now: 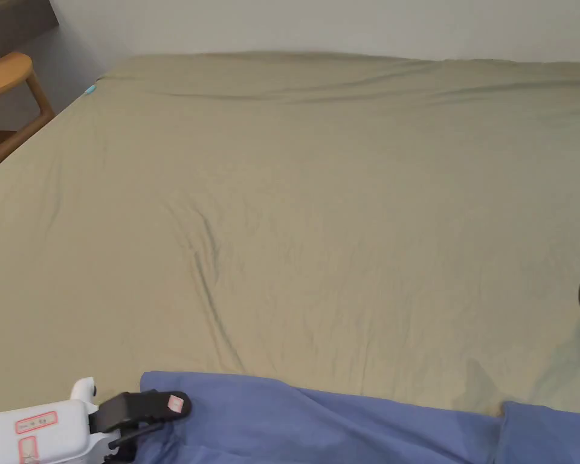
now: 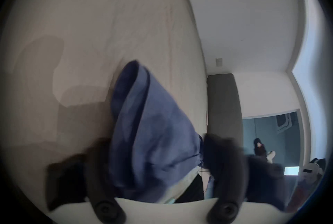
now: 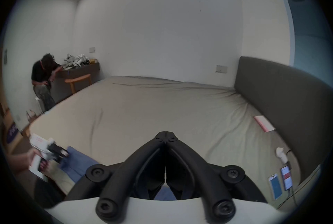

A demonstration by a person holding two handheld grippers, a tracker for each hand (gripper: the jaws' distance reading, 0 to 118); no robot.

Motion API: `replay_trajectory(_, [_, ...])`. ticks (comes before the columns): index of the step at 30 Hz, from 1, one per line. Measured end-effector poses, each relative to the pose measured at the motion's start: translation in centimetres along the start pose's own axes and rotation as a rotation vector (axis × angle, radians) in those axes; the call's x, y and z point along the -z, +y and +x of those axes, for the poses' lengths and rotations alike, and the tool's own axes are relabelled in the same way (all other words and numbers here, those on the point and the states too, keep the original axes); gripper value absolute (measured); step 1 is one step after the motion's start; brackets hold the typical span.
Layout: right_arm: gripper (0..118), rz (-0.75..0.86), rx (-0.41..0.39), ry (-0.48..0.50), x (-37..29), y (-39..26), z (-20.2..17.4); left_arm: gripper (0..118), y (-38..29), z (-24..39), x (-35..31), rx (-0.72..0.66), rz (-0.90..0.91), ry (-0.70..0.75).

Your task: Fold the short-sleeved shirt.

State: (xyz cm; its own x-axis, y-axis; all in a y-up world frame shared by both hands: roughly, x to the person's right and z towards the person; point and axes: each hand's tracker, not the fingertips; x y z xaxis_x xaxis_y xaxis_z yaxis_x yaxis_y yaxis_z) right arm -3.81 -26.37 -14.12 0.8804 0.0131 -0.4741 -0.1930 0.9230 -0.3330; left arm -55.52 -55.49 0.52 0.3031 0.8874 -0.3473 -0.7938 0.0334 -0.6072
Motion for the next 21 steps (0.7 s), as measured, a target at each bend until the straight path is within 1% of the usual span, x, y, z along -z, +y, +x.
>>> replay_trajectory(1, [1, 0.004, -0.009, -0.014, 0.0, 0.0, -0.1, 11, -0.1, -0.1, 0.6, 0.044, 0.009, 0.091])
replay_trajectory(2, [1, 0.001, -0.021, -0.02, 0.0, 0.1, -0.3, 11, -0.5, 0.1, 1.4, 0.06, -0.006, 0.195])
replay_trajectory(3, [1, -0.004, -0.034, -0.024, 0.0, 0.1, -0.4, 11, -0.5, 0.1, 0.9, 0.045, 0.027, 0.038])
replay_trajectory(4, [1, -0.005, -0.039, -0.028, -0.1, 0.1, -0.4, 10, -0.4, 0.5, 0.8, 0.04, 0.011, 0.084])
replay_trajectory(7, [1, -0.01, -0.033, -0.032, -0.4, 0.2, -0.2, 10, -1.3, 3.1, 1.0, 0.189, 0.03, 0.194])
replay_trajectory(8, [1, -0.015, -0.039, -0.042, -0.5, 0.2, -0.1, 10, -1.5, 4.1, 1.0, 0.269, 0.037, 0.268])
replay_trajectory(11, [1, -0.022, -0.055, -0.066, -0.6, 0.2, -0.1, 10, -1.8, 7.2, 0.7, 0.407, 0.046, 0.401])
replay_trajectory(12, [1, -0.02, -0.057, -0.071, -0.8, 0.2, -0.1, 10, -2.0, 7.8, 0.8, 0.435, 0.043, 0.425])
replay_trajectory(15, [1, -0.02, -0.062, -0.076, -1.1, 0.3, -0.3, 10, -1.2, 8.0, 0.5, 0.483, 0.008, 0.475])
replay_trajectory(21, [1, -0.02, -0.091, -0.089, -1.7, 0.1, -0.3, 10, -1.7, 10.2, -1.4, 0.508, 0.081, 0.504])
